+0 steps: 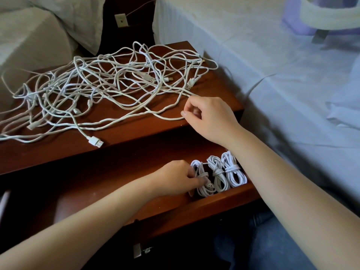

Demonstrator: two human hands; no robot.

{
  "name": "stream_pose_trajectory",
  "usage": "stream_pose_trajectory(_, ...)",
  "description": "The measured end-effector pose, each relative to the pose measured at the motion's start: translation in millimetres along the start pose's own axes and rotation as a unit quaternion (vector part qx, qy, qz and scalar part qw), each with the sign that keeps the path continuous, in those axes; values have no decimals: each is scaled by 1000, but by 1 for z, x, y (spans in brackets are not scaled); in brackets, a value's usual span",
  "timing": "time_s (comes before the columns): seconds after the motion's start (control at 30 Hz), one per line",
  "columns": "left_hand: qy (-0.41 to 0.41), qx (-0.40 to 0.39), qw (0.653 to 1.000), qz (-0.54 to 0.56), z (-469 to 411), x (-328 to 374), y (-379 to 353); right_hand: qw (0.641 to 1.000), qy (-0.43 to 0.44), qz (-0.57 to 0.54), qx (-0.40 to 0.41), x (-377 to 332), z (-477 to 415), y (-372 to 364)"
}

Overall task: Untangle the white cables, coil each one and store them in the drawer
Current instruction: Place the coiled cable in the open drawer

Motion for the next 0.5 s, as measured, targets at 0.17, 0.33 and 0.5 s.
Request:
stream_pose_trajectory(0.17, -1, -21, 1000, 5, -1, 2, 0, 1000, 3, 0, -2, 0, 0, -1)
stream_pose_trajectory(0.33, -1, 37, 999, -5, 4, -2, 4, 1000, 6, -3, 3, 0, 0, -1)
stream_pose_trajectory(0.5, -10, 99, 994, 48, 6, -7, 16, 1000, 15, -1, 15, 0, 1, -1)
Point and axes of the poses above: each hand's wrist, its own z-axis away from the middle knuckle, its own y-axis out of the back of the hand, x = y × z, the point moved 7 cm from there along -z, towards the middle knuckle, and after that the axes turned 2 degrees about -z, right-handed, at the moved point
